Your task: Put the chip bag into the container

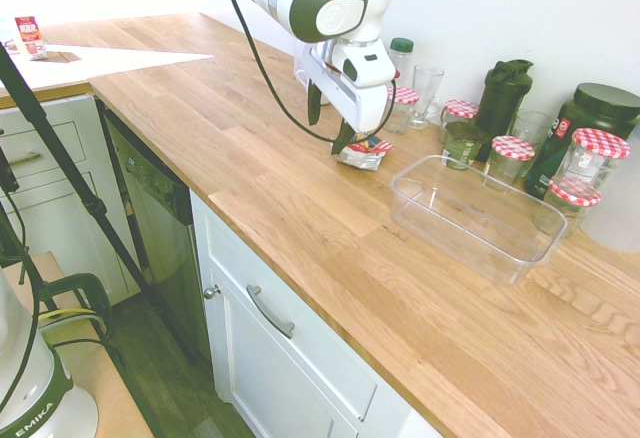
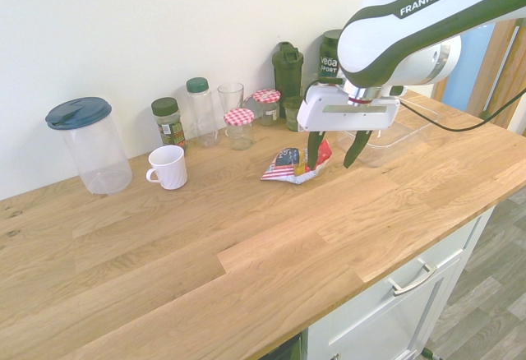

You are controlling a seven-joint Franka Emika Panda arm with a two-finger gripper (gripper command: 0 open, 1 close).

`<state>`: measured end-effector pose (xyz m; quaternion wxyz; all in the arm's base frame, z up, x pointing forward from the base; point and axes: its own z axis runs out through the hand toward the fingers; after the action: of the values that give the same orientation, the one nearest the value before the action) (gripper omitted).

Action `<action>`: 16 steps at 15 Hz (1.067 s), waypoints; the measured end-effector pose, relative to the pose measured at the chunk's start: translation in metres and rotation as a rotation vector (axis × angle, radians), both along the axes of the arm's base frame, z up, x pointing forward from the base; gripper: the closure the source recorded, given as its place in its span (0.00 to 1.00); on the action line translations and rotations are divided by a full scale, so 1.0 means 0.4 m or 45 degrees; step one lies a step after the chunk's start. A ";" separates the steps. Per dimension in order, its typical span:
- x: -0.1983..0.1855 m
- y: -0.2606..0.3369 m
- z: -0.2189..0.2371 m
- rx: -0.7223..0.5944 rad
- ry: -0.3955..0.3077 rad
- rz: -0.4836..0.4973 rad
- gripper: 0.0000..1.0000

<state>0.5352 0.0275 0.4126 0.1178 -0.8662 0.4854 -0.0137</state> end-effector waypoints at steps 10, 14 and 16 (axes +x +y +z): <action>0.086 -0.023 -0.059 0.004 0.037 -0.050 1.00; 0.096 -0.040 -0.076 0.003 0.033 -0.061 1.00; 0.097 -0.052 -0.080 0.001 0.035 -0.067 1.00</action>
<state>0.5741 0.0067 0.3805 0.1111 -0.8532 0.5095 -0.0045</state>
